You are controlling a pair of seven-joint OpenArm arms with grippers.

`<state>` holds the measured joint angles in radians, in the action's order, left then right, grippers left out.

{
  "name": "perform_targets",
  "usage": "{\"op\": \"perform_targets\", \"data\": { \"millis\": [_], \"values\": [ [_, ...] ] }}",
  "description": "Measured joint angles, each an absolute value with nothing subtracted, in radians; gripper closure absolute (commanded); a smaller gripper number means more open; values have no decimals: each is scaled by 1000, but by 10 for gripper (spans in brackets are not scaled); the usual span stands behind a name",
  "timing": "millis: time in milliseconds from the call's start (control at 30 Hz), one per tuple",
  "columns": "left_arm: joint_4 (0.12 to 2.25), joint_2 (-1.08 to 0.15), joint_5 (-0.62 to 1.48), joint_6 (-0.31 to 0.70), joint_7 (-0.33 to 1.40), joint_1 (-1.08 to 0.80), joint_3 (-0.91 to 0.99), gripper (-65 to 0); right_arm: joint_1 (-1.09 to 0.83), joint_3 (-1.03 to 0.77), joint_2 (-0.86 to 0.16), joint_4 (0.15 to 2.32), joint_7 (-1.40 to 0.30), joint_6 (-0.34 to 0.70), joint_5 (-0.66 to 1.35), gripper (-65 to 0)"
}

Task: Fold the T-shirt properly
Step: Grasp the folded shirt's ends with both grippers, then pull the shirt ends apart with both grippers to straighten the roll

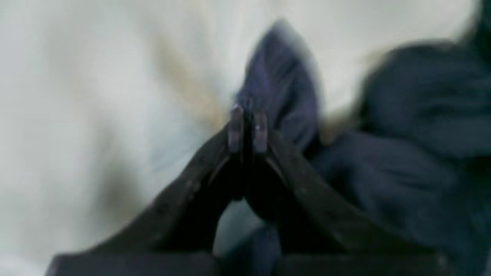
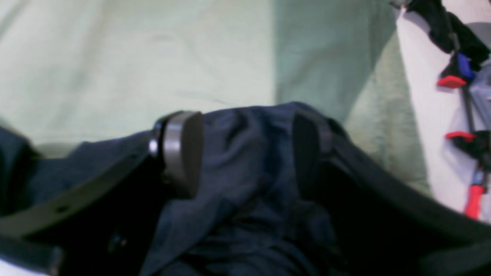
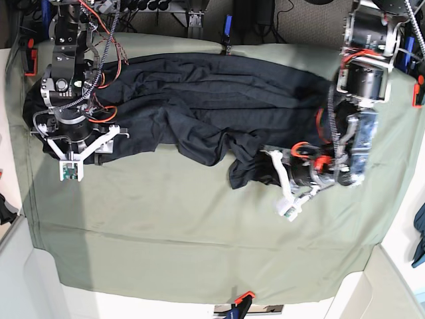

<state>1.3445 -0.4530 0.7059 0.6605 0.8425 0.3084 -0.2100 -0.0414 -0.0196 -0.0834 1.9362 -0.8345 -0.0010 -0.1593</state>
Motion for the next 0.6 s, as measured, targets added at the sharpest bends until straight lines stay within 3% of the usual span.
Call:
{"op": "perform_targets", "data": {
  "millis": [133, 267, 533, 600],
  "values": [
    [1574, -601, 818, 676, 890, 289, -205, 0, -41, -19, -110, 1936, -833, -2, -158, -367],
    [1714, -708, 827, 686, 933, 150, -207, 0, -42, -20, -154, 1937, -832, -24, -161, -367],
    [1831, -716, 819, 690, 943, -165, 40, 0, -42, -94, -221, 1901, -786, -90, -204, -361],
    [1830, -700, 817, 690, 937, -218, 121, 0, -41, -115, -227, 1872, -764, -98, -188, -270]
  ]
}}
